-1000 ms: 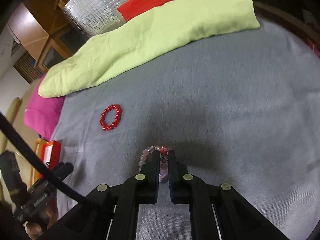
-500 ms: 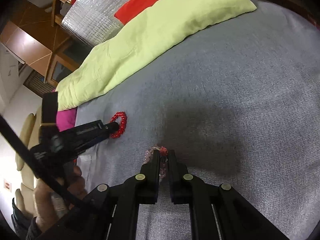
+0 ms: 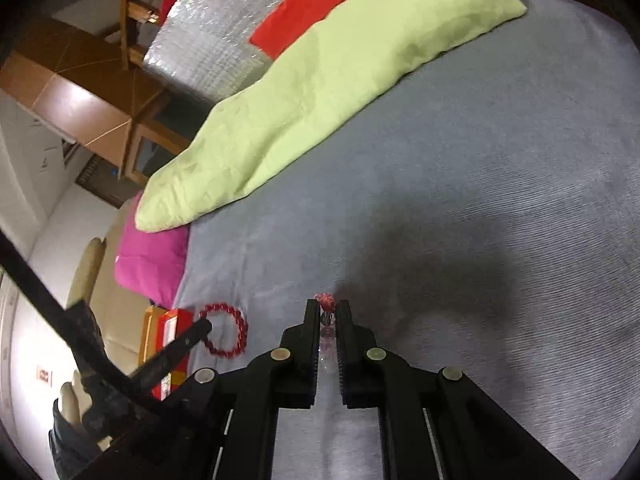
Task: Organize jewelry
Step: 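Grasp the pale pink crystal bracelet with the right tool while the left tool grasps the red bead bracelet, then lift both bracelets and carry them in both tools over the tray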
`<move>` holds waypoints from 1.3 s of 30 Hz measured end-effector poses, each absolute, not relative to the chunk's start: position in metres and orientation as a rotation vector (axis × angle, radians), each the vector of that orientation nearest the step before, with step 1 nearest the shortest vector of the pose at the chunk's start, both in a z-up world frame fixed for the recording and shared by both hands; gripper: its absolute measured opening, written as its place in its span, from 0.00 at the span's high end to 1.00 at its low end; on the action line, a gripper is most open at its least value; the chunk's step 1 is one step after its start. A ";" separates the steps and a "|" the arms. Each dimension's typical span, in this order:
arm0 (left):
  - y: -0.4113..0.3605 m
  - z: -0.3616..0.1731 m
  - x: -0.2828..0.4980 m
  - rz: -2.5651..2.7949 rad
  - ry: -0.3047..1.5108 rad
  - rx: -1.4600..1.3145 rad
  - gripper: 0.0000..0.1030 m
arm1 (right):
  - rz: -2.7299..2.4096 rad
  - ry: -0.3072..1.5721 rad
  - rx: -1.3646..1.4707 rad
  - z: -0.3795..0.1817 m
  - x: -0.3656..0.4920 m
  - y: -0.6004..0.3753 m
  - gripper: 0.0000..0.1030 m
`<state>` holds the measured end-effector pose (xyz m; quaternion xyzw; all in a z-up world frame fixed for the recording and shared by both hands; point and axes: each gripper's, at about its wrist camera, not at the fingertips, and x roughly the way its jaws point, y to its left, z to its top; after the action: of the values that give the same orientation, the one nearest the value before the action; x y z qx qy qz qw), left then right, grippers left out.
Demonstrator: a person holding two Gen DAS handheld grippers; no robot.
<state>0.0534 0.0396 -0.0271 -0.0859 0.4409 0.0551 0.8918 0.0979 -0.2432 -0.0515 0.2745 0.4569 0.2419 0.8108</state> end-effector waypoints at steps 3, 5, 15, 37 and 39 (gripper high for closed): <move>0.051 -0.030 0.037 0.102 0.893 -0.176 0.91 | 0.553 0.977 0.593 -0.048 0.093 -0.235 0.92; 0.056 -0.029 0.028 0.101 0.876 -0.173 0.91 | 0.576 0.969 0.601 -0.046 0.090 -0.232 0.92; 0.049 -0.020 0.019 0.073 0.806 -0.160 0.91 | 0.629 0.962 0.656 -0.049 0.091 -0.226 0.92; 0.053 -0.024 0.022 0.146 0.772 -0.134 0.91 | 0.542 0.921 0.546 -0.047 0.093 -0.227 0.92; 0.052 -0.025 0.024 0.148 0.774 -0.131 0.91 | 0.545 0.914 0.541 -0.046 0.094 -0.227 0.92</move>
<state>0.0240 0.0518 -0.0246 -0.0640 0.3767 0.0720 0.9213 0.0937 -0.2269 -0.0461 0.2547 0.4302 0.2568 0.8271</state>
